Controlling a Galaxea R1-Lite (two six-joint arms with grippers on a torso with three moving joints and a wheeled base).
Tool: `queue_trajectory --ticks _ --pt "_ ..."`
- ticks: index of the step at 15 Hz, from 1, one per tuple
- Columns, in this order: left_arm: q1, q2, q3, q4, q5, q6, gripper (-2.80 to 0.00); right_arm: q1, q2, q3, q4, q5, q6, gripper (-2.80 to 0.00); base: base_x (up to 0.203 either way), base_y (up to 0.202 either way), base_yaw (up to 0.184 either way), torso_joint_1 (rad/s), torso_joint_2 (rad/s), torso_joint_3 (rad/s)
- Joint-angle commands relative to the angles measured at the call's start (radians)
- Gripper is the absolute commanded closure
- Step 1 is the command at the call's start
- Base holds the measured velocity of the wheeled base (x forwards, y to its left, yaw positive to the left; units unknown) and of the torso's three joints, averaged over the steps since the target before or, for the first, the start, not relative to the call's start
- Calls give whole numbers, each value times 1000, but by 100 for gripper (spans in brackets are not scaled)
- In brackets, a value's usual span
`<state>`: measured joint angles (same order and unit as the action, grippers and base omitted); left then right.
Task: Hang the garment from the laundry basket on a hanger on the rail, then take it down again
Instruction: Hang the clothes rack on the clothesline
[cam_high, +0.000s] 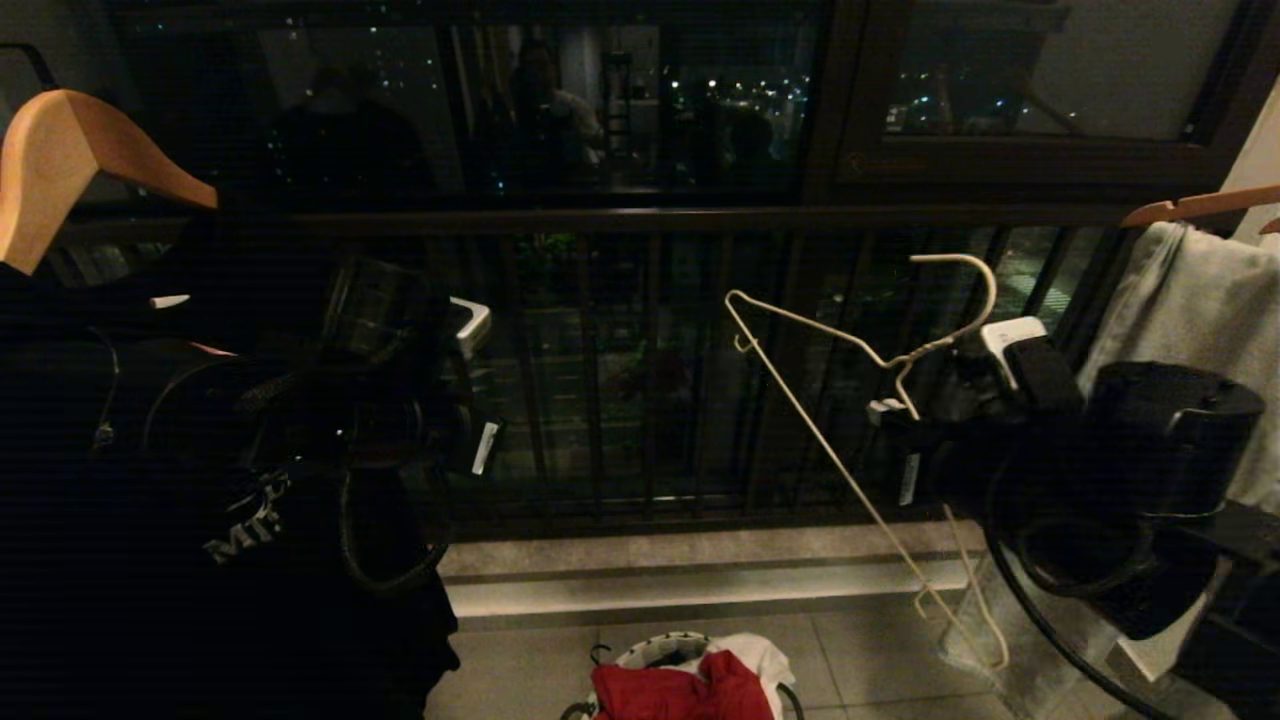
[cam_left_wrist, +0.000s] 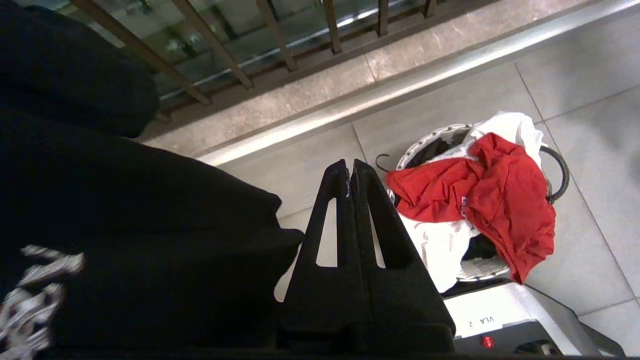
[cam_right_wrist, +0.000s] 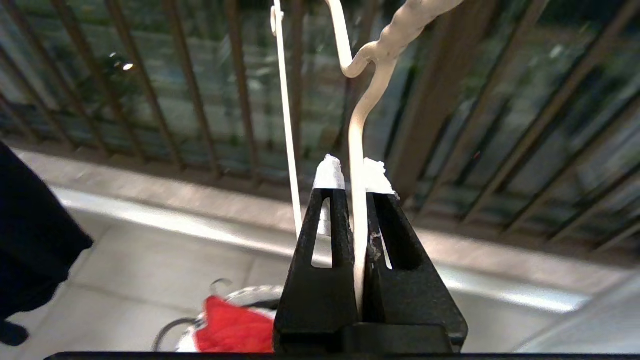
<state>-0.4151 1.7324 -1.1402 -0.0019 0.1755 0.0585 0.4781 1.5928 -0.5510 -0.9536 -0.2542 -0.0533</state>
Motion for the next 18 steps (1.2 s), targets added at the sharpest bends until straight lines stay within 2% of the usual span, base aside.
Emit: queue_trajectory --ticks 1,5,7,10,14,18 --pt "-1 -29 7 -1 1 1 0 0 -204 -36 118 -12 -22 0 0 0 0 0 0 0" --pt "1 -50 13 -1 1 0 0 -11 -340 -234 403 -38 -80 0 0 0 0 0 0 0" --pt "1 -56 13 -1 1 0 0 -36 -331 -337 477 -82 -99 0 0 0 0 0 0 0" --pt "1 -60 13 -1 2 0 0 -63 -299 -484 578 -104 -111 0 0 0 0 0 0 0" --pt "2 -67 11 -3 2 0 0 -105 -236 -627 625 -134 -157 0 0 0 0 0 0 0" --pt "2 -60 11 -36 18 -2 0 -144 -182 -696 630 -134 -177 0 0 0 0 0 0 0"
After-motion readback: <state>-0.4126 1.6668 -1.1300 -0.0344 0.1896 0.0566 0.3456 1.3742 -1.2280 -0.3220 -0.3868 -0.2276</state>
